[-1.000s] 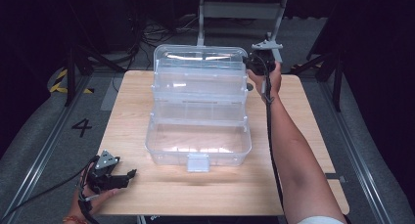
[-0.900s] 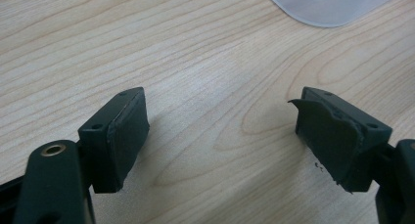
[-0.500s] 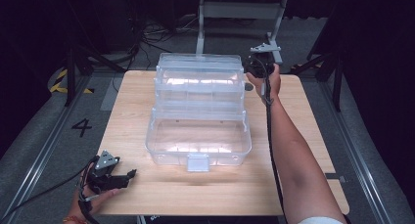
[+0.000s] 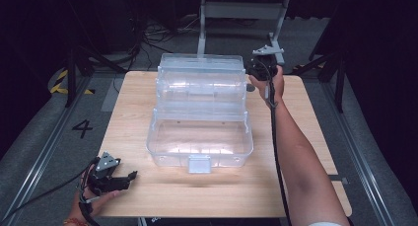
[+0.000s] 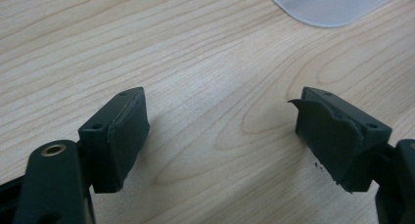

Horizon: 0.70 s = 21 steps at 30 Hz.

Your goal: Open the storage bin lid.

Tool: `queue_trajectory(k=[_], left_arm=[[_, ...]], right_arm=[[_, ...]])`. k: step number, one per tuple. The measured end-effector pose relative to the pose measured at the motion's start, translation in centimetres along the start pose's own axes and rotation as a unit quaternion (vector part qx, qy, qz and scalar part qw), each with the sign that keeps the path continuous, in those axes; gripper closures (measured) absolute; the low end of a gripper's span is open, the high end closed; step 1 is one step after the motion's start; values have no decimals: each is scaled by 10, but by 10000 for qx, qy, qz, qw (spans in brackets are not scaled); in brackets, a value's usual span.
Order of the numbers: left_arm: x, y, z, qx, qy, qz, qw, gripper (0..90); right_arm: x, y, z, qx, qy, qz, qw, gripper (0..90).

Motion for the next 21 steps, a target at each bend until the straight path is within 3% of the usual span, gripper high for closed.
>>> queue_trajectory(k=[9,21], left_arm=[[0,0,0,-12,-12,26,10000,205],[0,0,0,-21,9,47,10000,204]], right_arm=[[-7,25,-10,-113,301,105,9994,774],[-5,63,-31,-233,847,425,9952,761]])
Point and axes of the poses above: each handheld gripper's, and its own axes: y roughly backward along the jaws, z roughly out of its top, x roughly to its left, the point moved 1 cm from there along -y, roughly forward along the jaws, and after that the axes turned 14 degrees about -z, right-handed, at the moved point
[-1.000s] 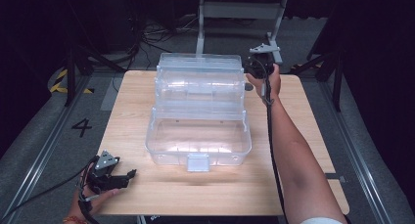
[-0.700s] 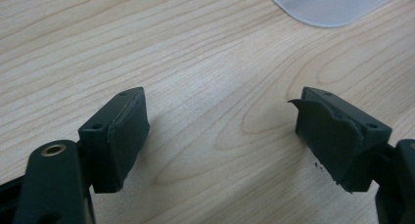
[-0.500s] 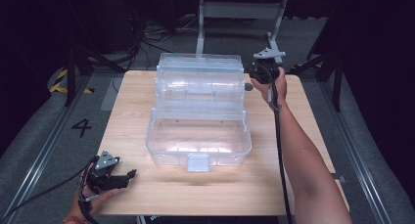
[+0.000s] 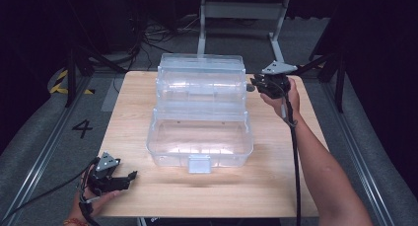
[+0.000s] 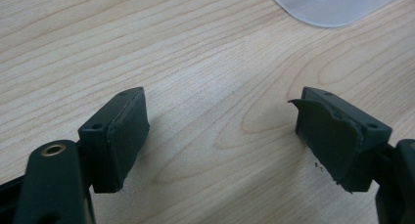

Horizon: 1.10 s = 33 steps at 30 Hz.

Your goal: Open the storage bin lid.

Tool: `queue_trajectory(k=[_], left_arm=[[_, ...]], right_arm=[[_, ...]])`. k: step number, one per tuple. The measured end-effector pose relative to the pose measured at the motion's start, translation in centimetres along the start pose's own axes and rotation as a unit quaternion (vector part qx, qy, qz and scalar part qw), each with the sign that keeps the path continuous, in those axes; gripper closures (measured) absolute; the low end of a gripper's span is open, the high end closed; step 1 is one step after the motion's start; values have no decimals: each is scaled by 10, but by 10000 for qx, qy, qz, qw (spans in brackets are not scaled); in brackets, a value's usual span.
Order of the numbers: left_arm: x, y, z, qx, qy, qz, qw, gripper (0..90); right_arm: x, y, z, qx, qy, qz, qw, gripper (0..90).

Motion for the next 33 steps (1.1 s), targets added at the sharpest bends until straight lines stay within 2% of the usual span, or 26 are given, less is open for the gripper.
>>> queue_trajectory(k=[7,14,21,30,33], left_arm=[[0,0,0,1,0,-1,10000,204],[0,0,0,1,-1,0,10000,204],[0,0,0,4,-4,1,10000,204],[0,0,0,2,0,5,10000,204],[0,0,0,-1,5,9,10000,204]], right_arm=[[2,22,-18,38,101,170,9998,746],[8,40,-40,28,390,335,9987,723],[12,54,-61,46,386,511,9979,697],[20,70,-86,95,478,609,9970,589],[21,77,-95,7,485,656,9967,553]])
Point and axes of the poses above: each handheld gripper's, and its own axes: y roughly backward along the jaws, z roughly out of its top, x roughly to its left, the point moved 1 cm from there along -y, roughly forward along the jaws, and after that the axes turned 14 degrees about -z, right-handed, at the moved point
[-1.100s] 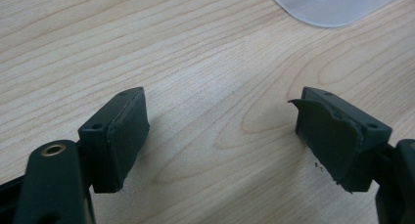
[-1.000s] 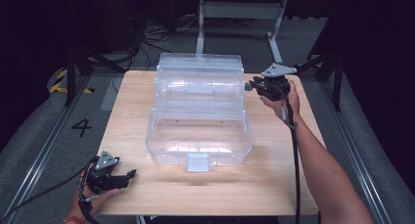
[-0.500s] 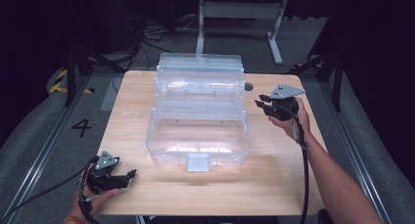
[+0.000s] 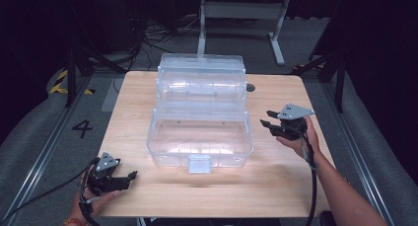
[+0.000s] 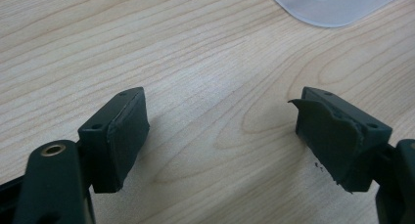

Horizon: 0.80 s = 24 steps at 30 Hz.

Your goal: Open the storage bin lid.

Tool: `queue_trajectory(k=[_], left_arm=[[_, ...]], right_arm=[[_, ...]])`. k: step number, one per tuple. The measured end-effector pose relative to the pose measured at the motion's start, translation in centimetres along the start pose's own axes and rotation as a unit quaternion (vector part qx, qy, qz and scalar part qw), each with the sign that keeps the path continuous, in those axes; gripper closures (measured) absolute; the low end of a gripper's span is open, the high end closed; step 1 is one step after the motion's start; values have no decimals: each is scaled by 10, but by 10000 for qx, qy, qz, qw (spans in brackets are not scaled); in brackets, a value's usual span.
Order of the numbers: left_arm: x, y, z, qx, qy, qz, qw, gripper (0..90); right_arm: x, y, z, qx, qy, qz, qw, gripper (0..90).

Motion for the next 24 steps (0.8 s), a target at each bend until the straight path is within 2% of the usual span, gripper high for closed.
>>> queue_trajectory(k=[3,8,16,22,24], left_arm=[[0,0,0,2,-11,12,10000,204],[0,0,0,6,-6,5,10000,204],[0,0,0,-2,3,1,10000,204],[0,0,0,0,2,2,10000,204],[0,0,0,1,0,5,10000,204]], right_arm=[[3,6,-9,5,-15,34,10000,507],[8,13,-24,162,-39,25,9999,444],[10,23,-49,347,-129,17,9993,400],[11,30,-71,656,-256,110,9975,365],[10,33,-76,764,-312,68,9966,355]])
Point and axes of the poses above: each handheld gripper's, and its own axes: y roughly backward along the jaws, z roughly out of its top, x roughly to its left, the point moved 1 cm from there along -y, roughly forward along the jaws, and after that the axes turned 14 degrees about -z, right-handed, at the moved point
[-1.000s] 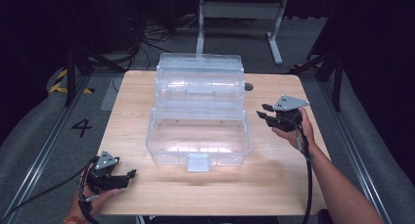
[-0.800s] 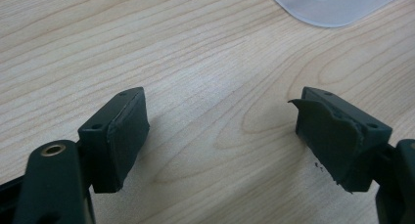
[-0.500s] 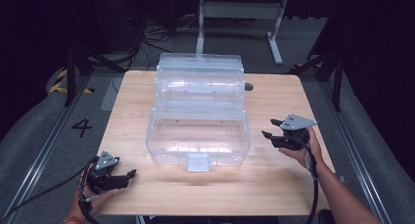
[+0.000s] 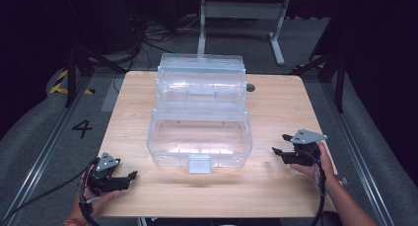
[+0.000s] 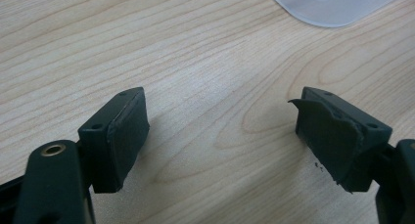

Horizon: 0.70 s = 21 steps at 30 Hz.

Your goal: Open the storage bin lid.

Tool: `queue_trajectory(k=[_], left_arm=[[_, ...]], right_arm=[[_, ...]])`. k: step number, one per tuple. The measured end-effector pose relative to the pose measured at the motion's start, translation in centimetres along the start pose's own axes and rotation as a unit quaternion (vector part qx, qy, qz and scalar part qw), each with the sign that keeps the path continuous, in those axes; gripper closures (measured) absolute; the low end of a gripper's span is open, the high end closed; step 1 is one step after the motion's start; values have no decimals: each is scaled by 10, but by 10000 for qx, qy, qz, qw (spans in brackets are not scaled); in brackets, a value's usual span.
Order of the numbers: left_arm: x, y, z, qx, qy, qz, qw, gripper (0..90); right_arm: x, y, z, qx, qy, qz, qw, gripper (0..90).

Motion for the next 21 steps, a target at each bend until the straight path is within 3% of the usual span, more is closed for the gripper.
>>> queue_trajectory(k=[1,8,14,21], left_arm=[[0,0,0,-4,2,4,10000,204],[0,0,0,-1,7,4,10000,203],[0,-1,1,3,2,-19,10000,199],[2,-1,2,62,-53,-43,10000,191]], right_arm=[[-1,1,-3,26,-40,-51,10000,344],[-12,0,-21,452,-676,182,9965,286],[-11,-12,-34,708,-606,92,9956,247],[-8,-9,-45,527,-754,192,9956,229]])
Point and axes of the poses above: each handheld gripper's, and its own axes: y roughly backward along the jaws, z roughly out of its top, x roughly to its left, the point moved 1 cm from there along -y, roughly forward along the jaws, and after that the axes turned 14 degrees about -z, right-handed, at the moved point
